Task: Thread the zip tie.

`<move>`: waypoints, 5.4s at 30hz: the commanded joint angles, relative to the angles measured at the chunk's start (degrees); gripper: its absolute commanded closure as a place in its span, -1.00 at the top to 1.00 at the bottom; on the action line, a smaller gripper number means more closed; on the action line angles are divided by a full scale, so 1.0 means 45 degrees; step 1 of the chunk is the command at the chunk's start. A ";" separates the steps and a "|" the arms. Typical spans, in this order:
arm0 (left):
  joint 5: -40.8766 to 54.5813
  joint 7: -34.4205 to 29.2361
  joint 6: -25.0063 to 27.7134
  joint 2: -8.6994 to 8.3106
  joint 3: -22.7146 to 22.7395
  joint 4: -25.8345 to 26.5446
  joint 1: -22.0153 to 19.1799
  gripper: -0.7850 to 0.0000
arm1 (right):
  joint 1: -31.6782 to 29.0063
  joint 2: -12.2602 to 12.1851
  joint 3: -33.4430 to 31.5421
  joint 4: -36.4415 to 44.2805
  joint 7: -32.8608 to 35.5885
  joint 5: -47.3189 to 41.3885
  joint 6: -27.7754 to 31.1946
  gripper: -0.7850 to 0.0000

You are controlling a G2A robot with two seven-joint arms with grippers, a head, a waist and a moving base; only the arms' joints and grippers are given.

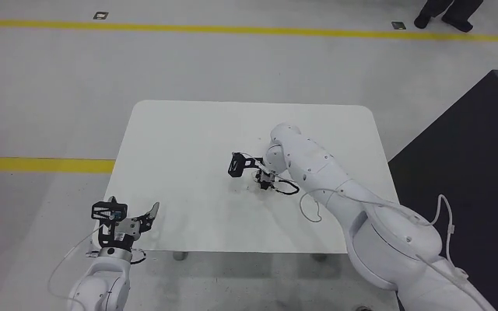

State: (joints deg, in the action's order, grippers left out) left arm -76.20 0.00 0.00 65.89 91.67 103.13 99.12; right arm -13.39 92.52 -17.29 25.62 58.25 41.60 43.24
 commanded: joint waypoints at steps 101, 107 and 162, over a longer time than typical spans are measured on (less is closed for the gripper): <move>0.0000 0.0000 0.0000 0.0000 0.0000 0.0000 0.0000 1.00 | 0.0569 -0.1518 0.1550 -0.0708 -0.2658 -0.2922 0.3280 -1.00; 0.0000 0.0000 0.0000 0.0000 0.0000 0.0000 0.0000 1.00 | 0.0569 -0.1518 0.1550 -0.0708 -0.2658 -0.2922 0.3280 -1.00; 0.0000 0.0000 0.0000 0.0000 0.0000 0.0000 0.0000 1.00 | 0.0206 -0.0689 0.1135 -0.0582 -0.1971 -0.1686 0.1737 -0.59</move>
State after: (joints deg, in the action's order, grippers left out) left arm -76.20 0.00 0.00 65.89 91.67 103.13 99.12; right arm -12.46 89.30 -12.12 23.12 49.18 34.05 51.04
